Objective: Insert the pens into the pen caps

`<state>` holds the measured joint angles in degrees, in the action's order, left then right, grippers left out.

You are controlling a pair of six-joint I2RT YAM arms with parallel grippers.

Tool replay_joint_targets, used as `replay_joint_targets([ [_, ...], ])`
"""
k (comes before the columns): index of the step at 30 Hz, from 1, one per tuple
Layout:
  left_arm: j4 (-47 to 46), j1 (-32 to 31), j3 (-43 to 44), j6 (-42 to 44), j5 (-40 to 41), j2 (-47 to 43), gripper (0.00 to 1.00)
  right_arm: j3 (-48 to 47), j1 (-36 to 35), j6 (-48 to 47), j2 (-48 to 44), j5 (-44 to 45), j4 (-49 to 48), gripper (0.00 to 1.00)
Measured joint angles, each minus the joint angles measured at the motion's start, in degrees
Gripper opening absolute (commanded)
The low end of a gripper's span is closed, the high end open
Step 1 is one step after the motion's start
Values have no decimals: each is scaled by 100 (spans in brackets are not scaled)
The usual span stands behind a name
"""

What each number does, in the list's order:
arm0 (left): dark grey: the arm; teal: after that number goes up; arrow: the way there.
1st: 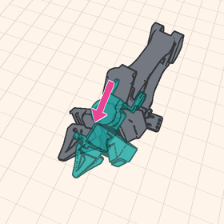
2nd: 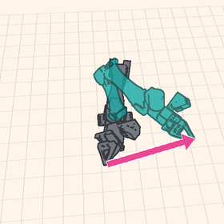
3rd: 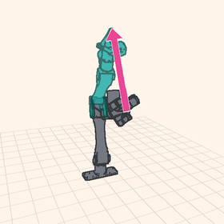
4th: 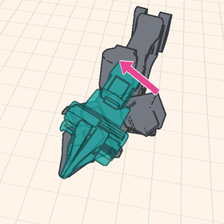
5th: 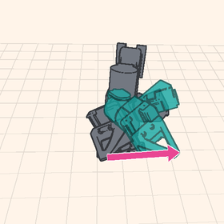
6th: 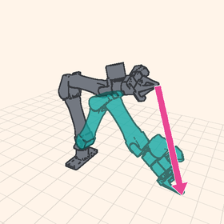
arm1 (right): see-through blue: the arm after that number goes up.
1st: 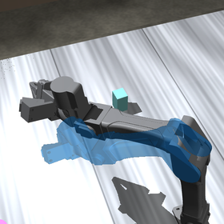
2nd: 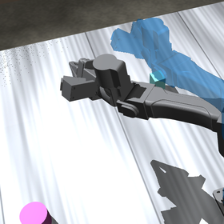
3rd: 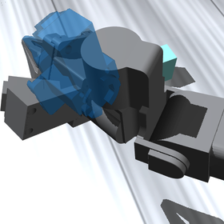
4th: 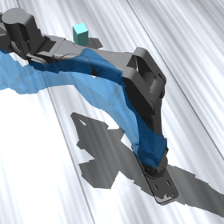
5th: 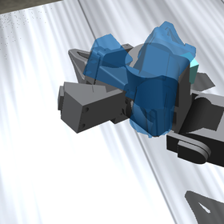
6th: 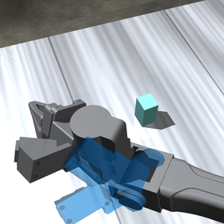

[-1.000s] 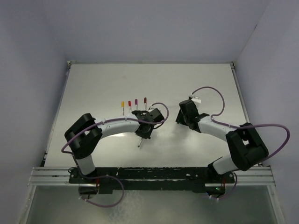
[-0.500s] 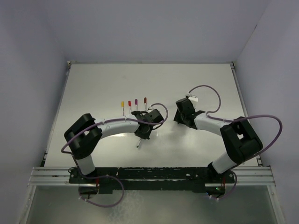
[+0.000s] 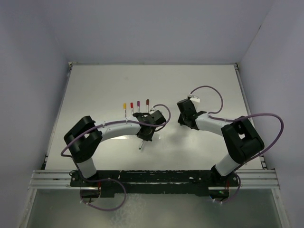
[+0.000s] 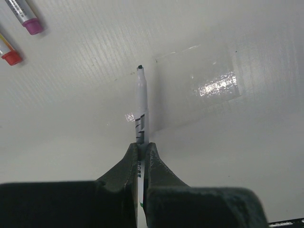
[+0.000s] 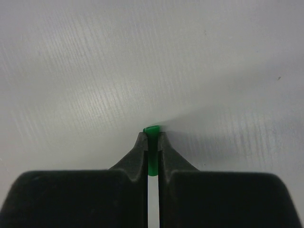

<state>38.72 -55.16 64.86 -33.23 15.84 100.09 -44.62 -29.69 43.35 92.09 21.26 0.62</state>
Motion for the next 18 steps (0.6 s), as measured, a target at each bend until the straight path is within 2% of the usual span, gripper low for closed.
replay_joint_targets([
  [10, -61, 2, -42, 4, 50, -111, 0, 33, -28, -44, -85, -46, -31, 0],
  [18, -791, 2, -461, 13, 66, -811, 0, 627, -42, -339, -1545, -291, -387, 0],
])
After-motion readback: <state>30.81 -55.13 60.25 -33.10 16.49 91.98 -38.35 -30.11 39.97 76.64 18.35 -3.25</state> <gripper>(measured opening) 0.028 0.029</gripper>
